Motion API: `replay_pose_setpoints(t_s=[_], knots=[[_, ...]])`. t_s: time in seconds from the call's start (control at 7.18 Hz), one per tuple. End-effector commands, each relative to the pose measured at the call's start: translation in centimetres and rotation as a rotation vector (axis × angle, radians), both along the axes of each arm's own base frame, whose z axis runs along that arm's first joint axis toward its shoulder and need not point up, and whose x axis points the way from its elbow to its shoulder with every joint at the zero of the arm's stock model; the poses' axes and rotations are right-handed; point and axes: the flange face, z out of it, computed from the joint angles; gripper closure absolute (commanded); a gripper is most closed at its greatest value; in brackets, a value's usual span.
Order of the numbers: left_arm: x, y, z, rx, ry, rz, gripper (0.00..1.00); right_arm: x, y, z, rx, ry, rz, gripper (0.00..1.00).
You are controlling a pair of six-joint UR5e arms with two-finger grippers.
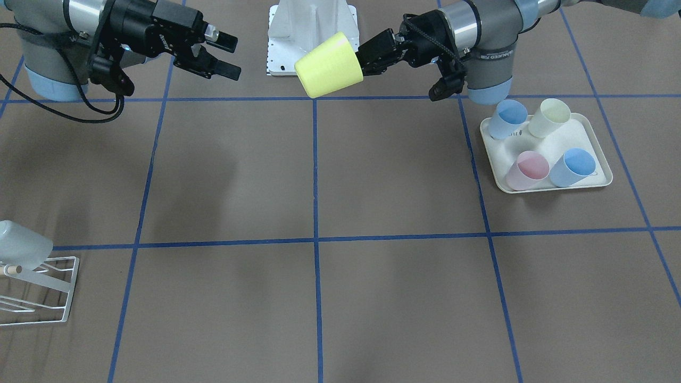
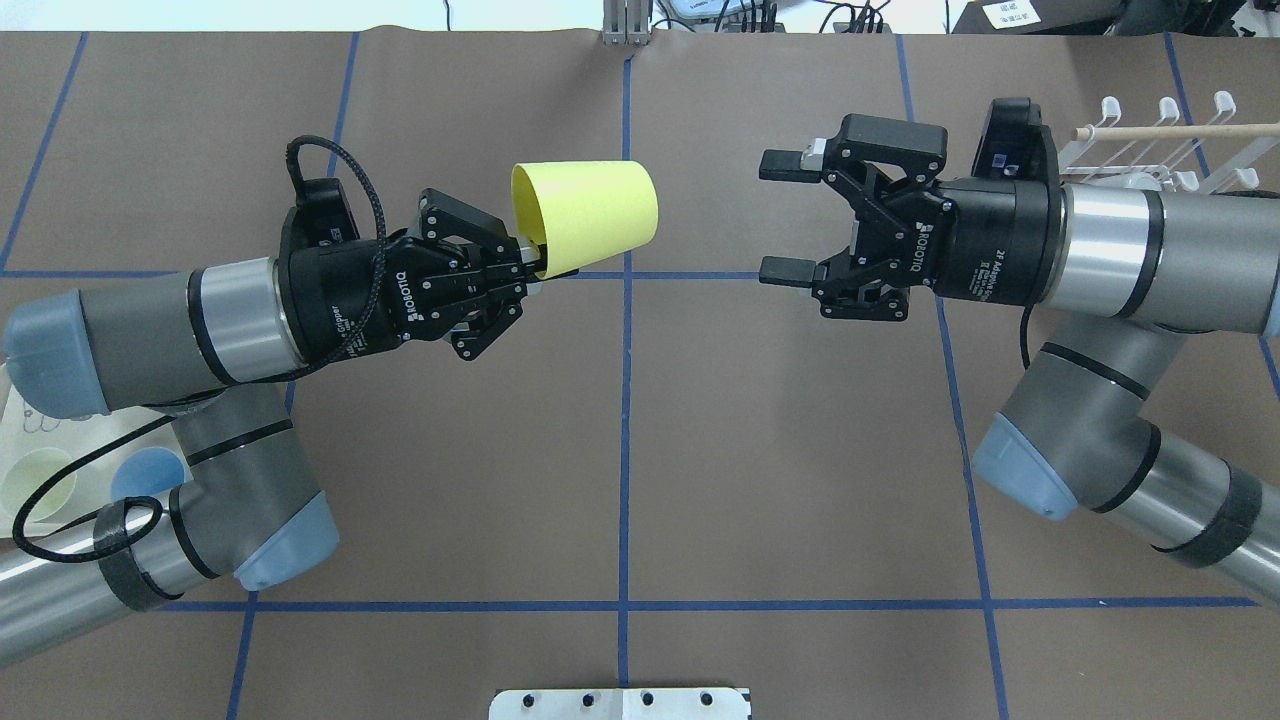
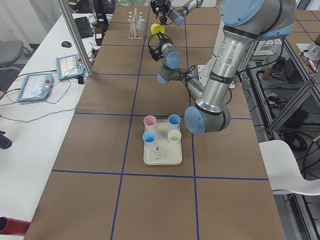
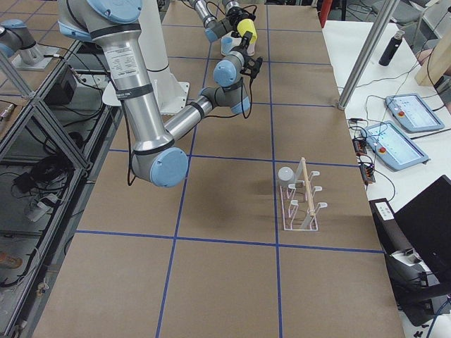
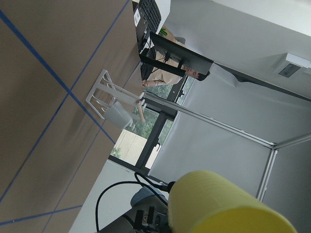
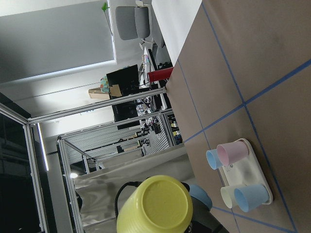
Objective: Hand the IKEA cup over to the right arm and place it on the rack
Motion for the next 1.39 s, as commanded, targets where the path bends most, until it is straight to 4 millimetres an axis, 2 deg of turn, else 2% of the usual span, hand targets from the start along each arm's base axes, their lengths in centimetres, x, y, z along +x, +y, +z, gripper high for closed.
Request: replay_pose_setpoints(t_s=[0.0, 0.28, 0.42, 0.84, 0.97, 1.25], knots=[[0.0, 0.7, -0.3, -0.01, 0.048, 0.042, 1.0, -0.1, 0.0, -0.3, 0.004, -0.006, -0.001, 0.01], [0.2, 1.1, -0.3, -0.01, 0.051, 0.051, 1.0, -0.2, 0.2, -0.3, 0.006, -0.008, -0.006, 0.01], [0.8, 1.8, -0.5, -0.007, 0.056, 0.069, 1.0, -0.3, 0.4, -0.5, 0.009, -0.013, -0.009, 0.01], [1.9, 2.8, -2.5, -0.006, 0.096, 0.103, 1.0, -1.5, 1.5, -1.2, 0.025, -0.05, -0.024, 0.01], [2.1, 2.7, -2.3, -0.013, 0.093, 0.102, 1.0, -1.5, 1.5, -1.3, 0.027, -0.054, -0.023, 0.01], [3.2, 3.8, -3.1, -0.02, 0.115, 0.119, 1.0, -1.6, 1.6, -1.9, 0.035, -0.063, -0.028, 0.01]])
